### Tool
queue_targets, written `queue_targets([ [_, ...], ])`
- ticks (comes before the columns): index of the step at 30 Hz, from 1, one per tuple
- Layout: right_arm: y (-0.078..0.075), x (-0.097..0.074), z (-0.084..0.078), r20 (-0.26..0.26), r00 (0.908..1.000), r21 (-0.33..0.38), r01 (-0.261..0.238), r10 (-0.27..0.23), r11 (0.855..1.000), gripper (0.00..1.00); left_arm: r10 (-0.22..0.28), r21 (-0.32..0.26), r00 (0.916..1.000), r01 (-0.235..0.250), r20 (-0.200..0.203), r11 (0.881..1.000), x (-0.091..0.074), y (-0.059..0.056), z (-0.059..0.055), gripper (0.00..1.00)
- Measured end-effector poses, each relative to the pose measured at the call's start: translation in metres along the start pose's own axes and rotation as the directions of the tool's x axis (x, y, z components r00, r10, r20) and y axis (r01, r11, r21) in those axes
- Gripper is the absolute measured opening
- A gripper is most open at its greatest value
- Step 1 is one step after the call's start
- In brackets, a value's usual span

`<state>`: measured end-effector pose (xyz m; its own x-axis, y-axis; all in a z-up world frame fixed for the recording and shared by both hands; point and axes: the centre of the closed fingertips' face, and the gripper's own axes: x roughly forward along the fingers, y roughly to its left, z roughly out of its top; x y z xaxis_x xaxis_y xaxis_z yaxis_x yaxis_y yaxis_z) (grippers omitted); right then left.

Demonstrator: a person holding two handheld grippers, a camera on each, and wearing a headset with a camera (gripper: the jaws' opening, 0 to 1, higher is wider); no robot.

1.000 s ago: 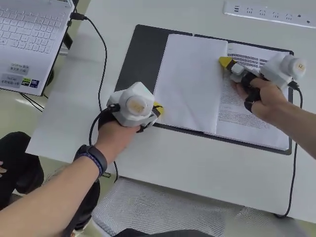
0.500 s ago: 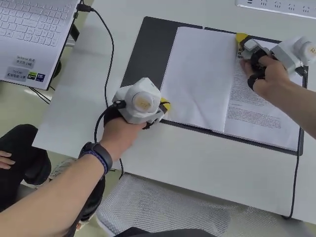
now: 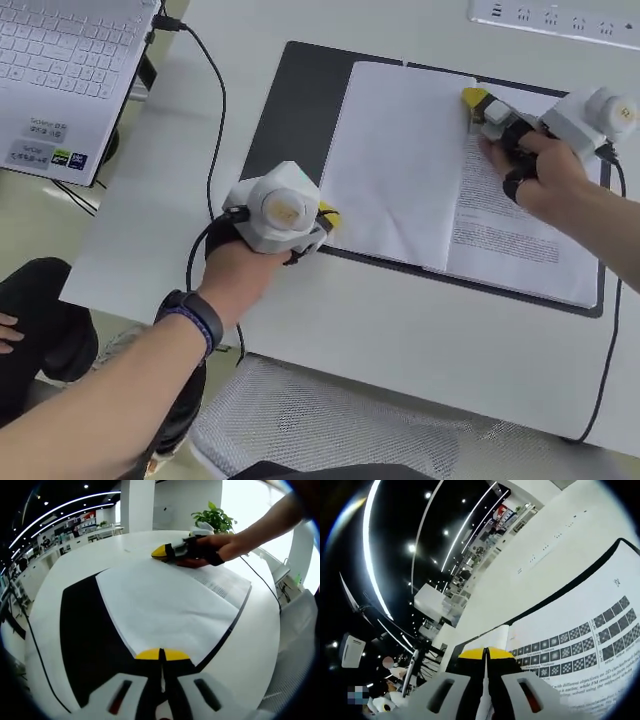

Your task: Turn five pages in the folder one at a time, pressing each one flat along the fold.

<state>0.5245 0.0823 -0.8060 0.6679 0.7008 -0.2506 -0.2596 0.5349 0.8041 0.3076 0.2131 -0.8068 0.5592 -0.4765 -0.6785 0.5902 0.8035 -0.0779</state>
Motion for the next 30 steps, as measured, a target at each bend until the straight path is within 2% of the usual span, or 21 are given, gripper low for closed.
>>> queue_targets([
  [4,0.017,-0.022,-0.023,-0.045,0.9982,-0.020,-0.040,0.039,0.999,0.00,0.000,0.000,1.0000,0.000,-0.002,1.000,-0.002,-0.002,0.002,0.00],
  [8,0.019,-0.030,-0.033,-0.093,0.9935,-0.043,-0.070,0.066,0.997,0.00,-0.001,-0.006,1.0000,0.001,0.001,1.000,-0.003,-0.002,0.002,0.00],
  [10,0.030,-0.042,-0.046,-0.111,0.9907,-0.047,-0.084,0.079,0.995,0.00,-0.003,-0.005,1.0000,0.003,0.000,1.000,-0.003,-0.002,0.002,0.00],
  [12,0.030,-0.050,-0.054,-0.126,0.9880,-0.044,-0.095,0.089,0.994,0.00,-0.005,0.000,1.0000,0.005,-0.002,1.000,-0.003,-0.002,0.002,0.00],
  [14,0.040,-0.060,-0.064,-0.135,0.9862,-0.047,-0.104,0.097,0.993,0.00,-0.006,-0.002,1.0000,0.006,-0.002,1.000,-0.001,-0.001,0.001,0.00],
  [17,0.053,-0.076,-0.081,-0.158,0.9809,-0.043,-0.122,0.114,0.992,0.00,-0.007,-0.004,1.0000,0.007,-0.001,1.000,0.001,0.001,0.000,0.00],
  [20,0.066,-0.093,-0.101,-0.199,0.9710,-0.055,-0.145,0.132,0.988,0.00,-0.006,-0.002,1.0000,0.006,-0.003,1.000,0.004,0.002,-0.002,0.00],
  [23,0.072,-0.106,-0.114,-0.222,0.9638,-0.049,-0.162,0.148,0.986,0.00,-0.006,-0.004,1.0000,0.006,-0.002,1.000,0.006,0.004,-0.003,0.00],
  [30,0.080,-0.126,-0.133,-0.244,0.9573,-0.042,-0.170,0.155,0.985,0.00,-0.007,0.001,1.0000,0.007,-0.001,1.000,0.008,0.005,-0.004,0.00],
])
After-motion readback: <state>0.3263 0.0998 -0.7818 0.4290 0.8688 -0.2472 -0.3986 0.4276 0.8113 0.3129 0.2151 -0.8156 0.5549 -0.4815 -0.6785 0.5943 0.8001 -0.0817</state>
